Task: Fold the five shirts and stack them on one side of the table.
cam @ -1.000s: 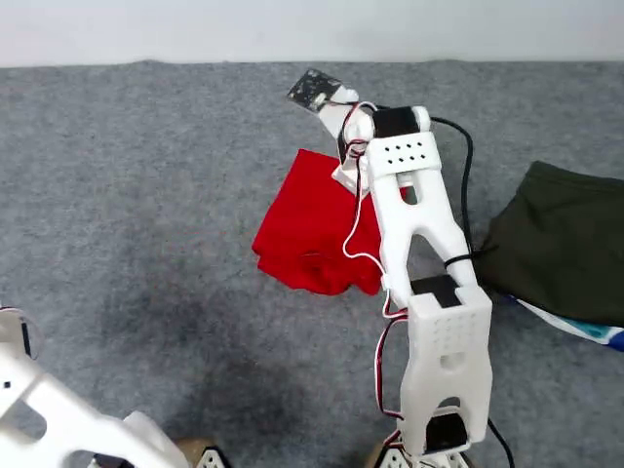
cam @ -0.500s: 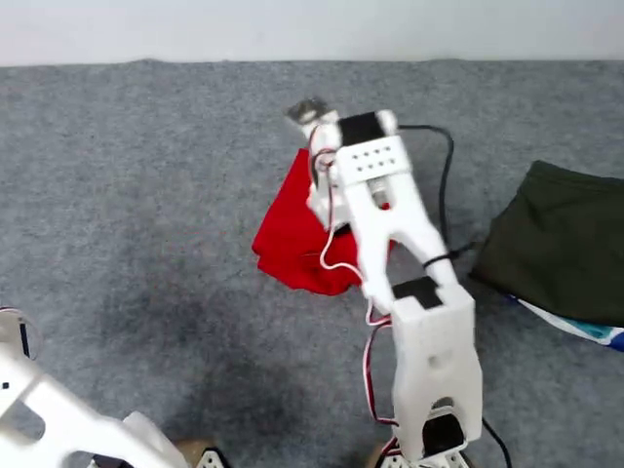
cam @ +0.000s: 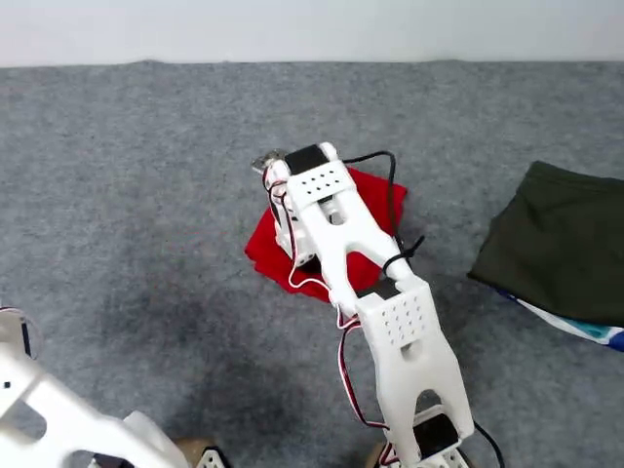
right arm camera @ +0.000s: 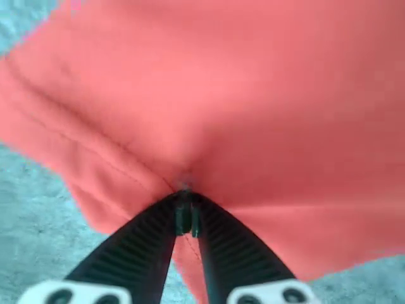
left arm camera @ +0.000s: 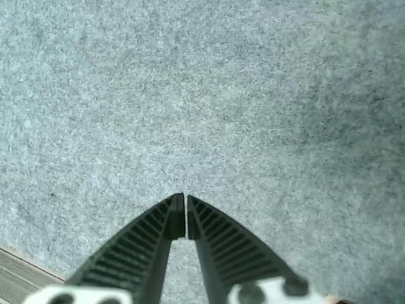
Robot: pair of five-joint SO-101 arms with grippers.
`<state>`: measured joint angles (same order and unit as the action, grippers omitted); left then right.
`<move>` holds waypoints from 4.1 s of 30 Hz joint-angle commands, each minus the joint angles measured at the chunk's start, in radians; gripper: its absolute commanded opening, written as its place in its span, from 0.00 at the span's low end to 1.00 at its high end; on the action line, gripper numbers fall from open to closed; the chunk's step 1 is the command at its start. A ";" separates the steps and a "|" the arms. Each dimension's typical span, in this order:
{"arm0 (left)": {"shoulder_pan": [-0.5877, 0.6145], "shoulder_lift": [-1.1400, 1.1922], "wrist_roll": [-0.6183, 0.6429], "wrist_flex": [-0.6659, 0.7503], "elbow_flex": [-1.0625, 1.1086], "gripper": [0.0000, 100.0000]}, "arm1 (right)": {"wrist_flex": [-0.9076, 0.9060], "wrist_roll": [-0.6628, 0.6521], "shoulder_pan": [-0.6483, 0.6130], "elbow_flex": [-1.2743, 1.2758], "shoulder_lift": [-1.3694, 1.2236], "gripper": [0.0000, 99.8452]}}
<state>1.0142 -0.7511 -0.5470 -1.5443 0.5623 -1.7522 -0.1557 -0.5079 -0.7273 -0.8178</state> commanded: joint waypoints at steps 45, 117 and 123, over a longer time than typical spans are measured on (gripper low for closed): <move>0.000 -0.020 -0.014 0.015 -0.016 0.02 | 0.354 0.925 0.148 -0.051 -0.097 0.48; -0.227 -0.015 -0.006 0.031 0.028 0.02 | 0.085 -0.060 1.029 0.021 0.499 0.01; -0.227 -0.023 -0.006 0.032 0.074 0.02 | 0.211 -0.238 1.122 -0.002 0.344 0.19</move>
<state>0.7917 -0.7511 -0.5547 -1.5382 0.6375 -1.5727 -0.3429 0.5785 -0.6981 -0.4680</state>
